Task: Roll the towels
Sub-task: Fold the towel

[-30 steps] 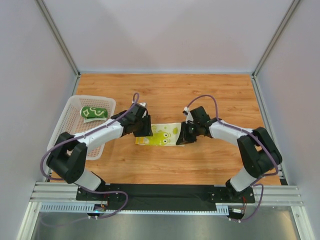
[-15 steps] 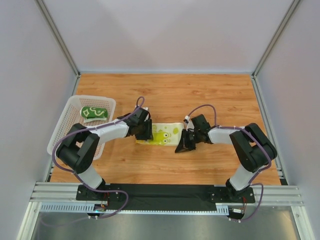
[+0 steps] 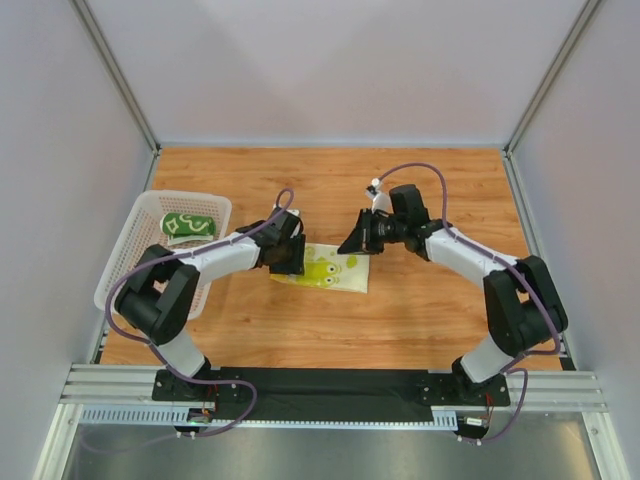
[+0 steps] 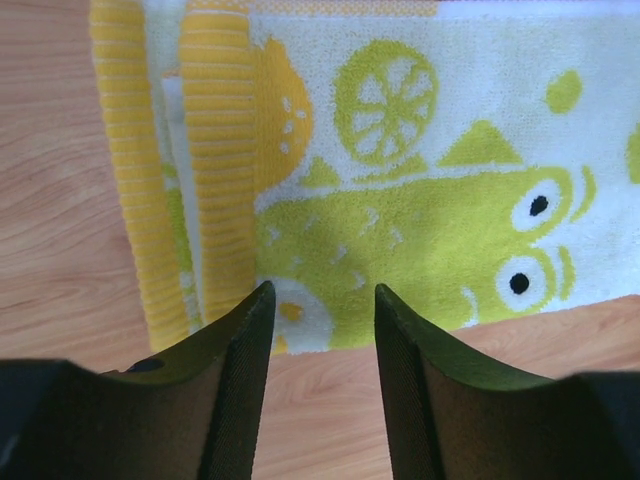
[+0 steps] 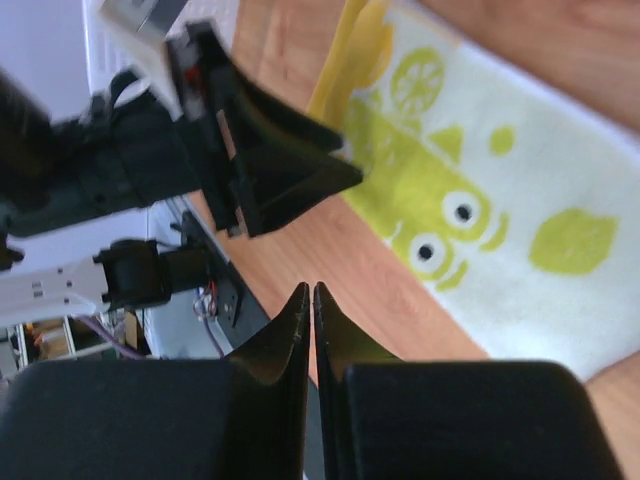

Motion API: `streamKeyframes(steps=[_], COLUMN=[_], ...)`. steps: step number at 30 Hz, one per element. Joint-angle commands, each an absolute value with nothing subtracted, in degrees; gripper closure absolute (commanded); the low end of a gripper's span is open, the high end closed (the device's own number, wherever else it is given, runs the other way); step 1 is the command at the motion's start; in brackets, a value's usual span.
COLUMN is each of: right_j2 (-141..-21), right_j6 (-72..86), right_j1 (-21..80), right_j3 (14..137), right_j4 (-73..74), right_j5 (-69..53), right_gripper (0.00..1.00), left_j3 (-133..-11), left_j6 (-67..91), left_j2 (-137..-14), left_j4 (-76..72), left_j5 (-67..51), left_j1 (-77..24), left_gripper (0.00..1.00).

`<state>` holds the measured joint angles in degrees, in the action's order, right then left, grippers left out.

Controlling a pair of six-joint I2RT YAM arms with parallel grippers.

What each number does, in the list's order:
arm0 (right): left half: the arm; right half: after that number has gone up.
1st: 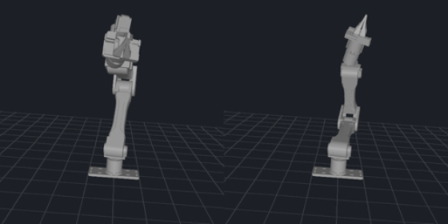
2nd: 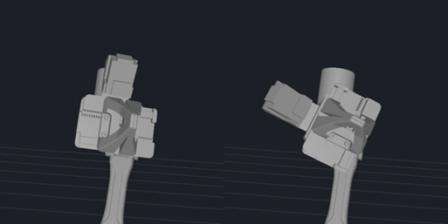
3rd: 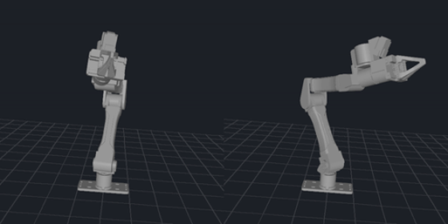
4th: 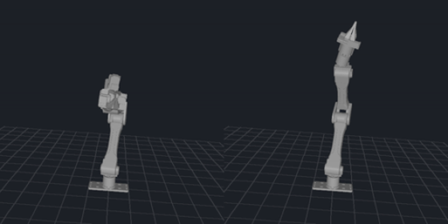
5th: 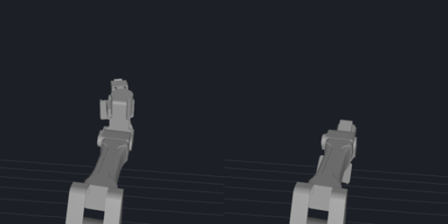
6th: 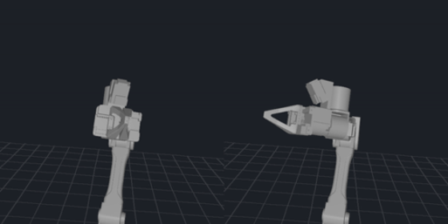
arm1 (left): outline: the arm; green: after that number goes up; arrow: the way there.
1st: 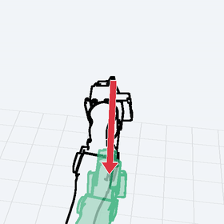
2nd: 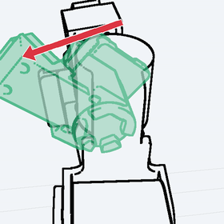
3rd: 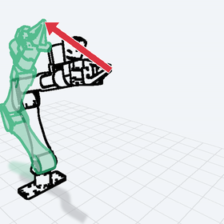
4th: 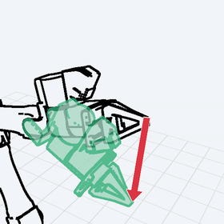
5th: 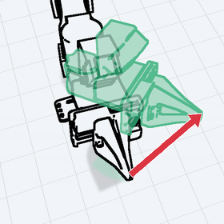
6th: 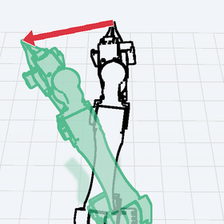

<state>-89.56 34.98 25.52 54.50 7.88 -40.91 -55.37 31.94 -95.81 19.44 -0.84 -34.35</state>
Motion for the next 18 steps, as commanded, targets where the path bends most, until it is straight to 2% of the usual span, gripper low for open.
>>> streamKeyframes(steps=[1, 4, 9, 18], right_j2=[-97.00, -102.11, -111.35, -108.99], right_j6=[37.26, 37.44, 39.29, 39.99], right_j1=[22.15, 20.66, 20.48, 20.39], right_j3=[56.86, 58.27, 56.17, 45.54], right_j4=[6.68, 4.84, -2.45, -5.19], right_j5=[-40.43, -41.65, -43.15, -39.12], right_gripper=[0.96, 0.97, 0.98, 0.98], left_j3=[-58.27, -59.06, -57.49, -56.34], left_j6=[31.37, 31.99, 32.34, 32.35], left_j2=[-91.59, -88.16, -88.41, -98.08], left_j4=[24.16, 26.80, 26.72, 22.50], left_j5=[2.19, 3.16, 3.86, 3.96], left_j1=[-34.01, -34.01, -34.01, -33.31], left_gripper=[0.48, 0.43, 0.42, 0.44])
